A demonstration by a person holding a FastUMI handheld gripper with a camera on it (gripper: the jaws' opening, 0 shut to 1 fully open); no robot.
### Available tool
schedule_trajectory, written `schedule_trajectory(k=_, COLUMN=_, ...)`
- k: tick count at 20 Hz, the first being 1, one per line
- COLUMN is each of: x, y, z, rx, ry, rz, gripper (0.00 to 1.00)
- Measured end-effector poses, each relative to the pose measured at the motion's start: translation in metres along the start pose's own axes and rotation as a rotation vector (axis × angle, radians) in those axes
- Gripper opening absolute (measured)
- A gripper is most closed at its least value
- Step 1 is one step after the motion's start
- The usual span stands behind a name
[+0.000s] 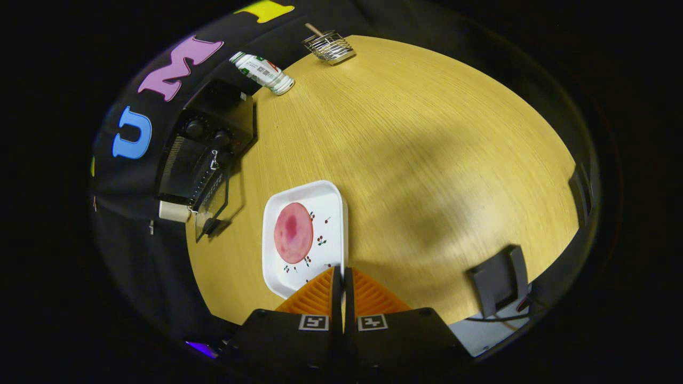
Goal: Open the toaster oven, put the food inside, and close the toaster oven door.
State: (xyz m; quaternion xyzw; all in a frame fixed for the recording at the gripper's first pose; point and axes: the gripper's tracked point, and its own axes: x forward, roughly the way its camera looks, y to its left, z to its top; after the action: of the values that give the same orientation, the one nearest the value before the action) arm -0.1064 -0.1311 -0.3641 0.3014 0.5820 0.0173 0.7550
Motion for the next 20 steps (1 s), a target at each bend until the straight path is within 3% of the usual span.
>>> schedule_trajectory(k=6, x=-0.027, y=0.032, z=-0.052, rx=0.173, ry=-0.062, rz=0.121, gripper=0.05)
schedule_trajectory(k=9, x=-0.044, y=0.053, z=-0.060, rx=0.199, ry=-0.088, rz=0.173, gripper=0.05)
schedule_trajectory(k=15, x=-0.058, y=0.133, z=-0.040, rx=0.126, ry=-0.117, rz=0.280, gripper=0.05)
schedule_trajectory(k=20, x=-0.043, y=0.201, z=-0.022, rx=0.142, ry=-0.101, rz=0.362, gripper=0.05)
